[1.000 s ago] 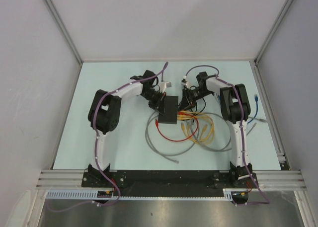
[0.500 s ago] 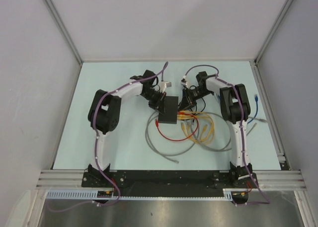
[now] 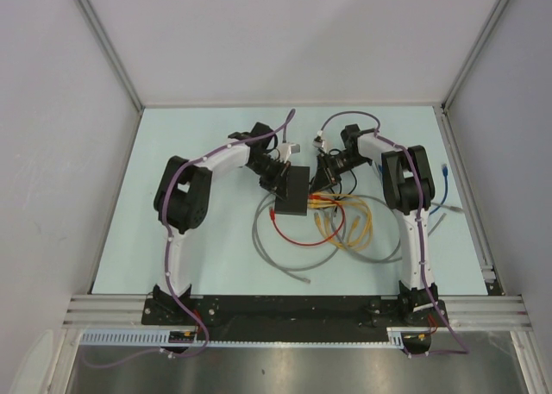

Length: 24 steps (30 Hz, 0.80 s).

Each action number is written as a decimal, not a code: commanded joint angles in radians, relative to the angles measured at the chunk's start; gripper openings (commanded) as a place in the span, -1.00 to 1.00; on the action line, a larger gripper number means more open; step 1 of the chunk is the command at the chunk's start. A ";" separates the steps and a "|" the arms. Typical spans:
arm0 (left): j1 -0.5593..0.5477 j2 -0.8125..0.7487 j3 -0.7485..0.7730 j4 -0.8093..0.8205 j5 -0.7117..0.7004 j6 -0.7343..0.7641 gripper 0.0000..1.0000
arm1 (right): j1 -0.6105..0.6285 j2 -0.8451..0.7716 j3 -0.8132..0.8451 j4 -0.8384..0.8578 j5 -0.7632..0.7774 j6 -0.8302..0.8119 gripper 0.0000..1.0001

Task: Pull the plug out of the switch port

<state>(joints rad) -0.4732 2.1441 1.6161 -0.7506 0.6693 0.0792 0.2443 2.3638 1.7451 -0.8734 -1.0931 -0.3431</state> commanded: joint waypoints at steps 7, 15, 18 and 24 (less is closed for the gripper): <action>-0.013 0.036 -0.002 0.005 -0.126 0.044 -1.00 | -0.013 0.025 0.044 -0.085 -0.010 -0.133 -0.80; -0.013 0.036 -0.004 0.008 -0.129 0.042 -1.00 | -0.007 0.022 0.039 -0.024 0.090 -0.059 -0.87; -0.015 0.037 -0.004 0.008 -0.135 0.044 -1.00 | -0.007 0.018 0.036 -0.022 0.084 -0.062 -0.87; -0.015 0.037 -0.004 0.010 -0.139 0.044 -1.00 | -0.028 -0.006 0.022 -0.022 0.093 -0.025 -0.92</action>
<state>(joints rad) -0.4805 2.1437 1.6165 -0.7509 0.6621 0.0788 0.2390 2.3730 1.7611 -0.9092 -1.0939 -0.3908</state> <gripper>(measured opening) 0.005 0.194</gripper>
